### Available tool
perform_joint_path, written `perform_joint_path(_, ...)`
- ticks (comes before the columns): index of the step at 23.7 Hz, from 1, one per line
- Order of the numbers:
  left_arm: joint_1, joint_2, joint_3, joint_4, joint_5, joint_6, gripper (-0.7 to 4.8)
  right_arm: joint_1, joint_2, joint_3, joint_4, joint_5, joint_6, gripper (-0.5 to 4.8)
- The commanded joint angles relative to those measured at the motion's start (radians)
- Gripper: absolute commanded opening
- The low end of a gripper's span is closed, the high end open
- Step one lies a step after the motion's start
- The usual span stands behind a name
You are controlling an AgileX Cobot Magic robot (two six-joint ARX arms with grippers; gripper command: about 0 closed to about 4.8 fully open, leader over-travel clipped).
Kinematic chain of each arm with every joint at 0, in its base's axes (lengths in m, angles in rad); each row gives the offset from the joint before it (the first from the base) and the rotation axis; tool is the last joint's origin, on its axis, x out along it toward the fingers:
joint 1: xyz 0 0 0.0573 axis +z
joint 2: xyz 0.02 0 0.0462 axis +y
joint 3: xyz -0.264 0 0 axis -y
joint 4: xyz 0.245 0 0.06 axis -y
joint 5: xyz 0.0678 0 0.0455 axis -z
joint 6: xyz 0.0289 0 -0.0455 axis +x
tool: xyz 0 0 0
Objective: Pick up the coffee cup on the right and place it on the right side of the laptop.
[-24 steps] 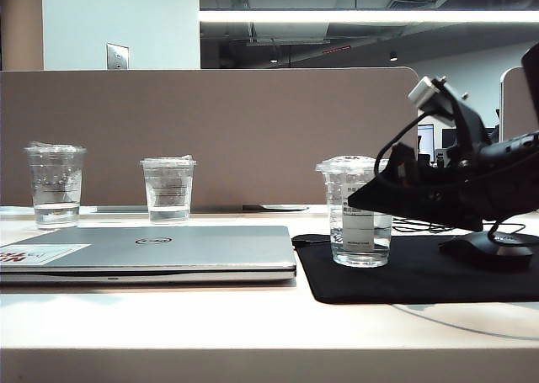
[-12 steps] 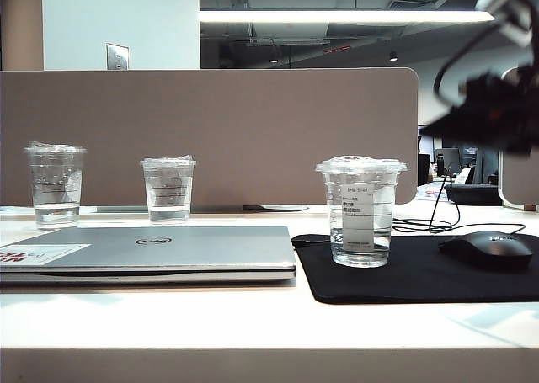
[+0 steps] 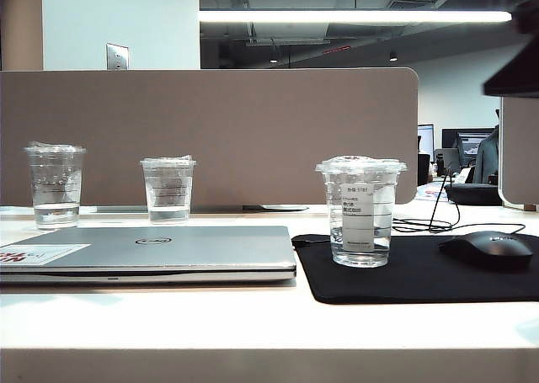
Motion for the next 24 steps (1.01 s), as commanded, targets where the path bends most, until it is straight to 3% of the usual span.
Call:
perform_joint_path(1,0.000,-0.002,0.003,0.009,0.004,-0.003,-0.05,0.000,-0.096,0.004,-0.125,0.095,0.000,-0.06)
perform_joint_path(3,0.000,-0.002,0.003,0.009,0.004,-0.003,-0.05,0.000,-0.160,0.003,-0.200,0.162,-0.016,-0.06)
perform_joint_path(7,0.000,-0.002,0.003,0.009,0.005,-0.003,-0.05,-0.002,-0.221,-0.002,-0.249,0.183,-0.081,-0.06)
perform_joint_path(12,0.000,-0.002,0.003,0.009,0.004,-0.003,-0.05,-0.052,-0.341,-0.050,-0.254,0.169,-0.082,-0.06)
perform_joint_path(17,0.000,-0.002,0.003,0.009,0.004,-0.003,-0.05,-0.139,-0.466,-0.098,-0.257,0.087,-0.082,-0.06)
perform_joint_path(24,0.000,-0.002,0.003,0.009,0.005,-0.003,-0.05,-0.192,-0.609,-0.138,-0.316,0.085,-0.082,-0.06)
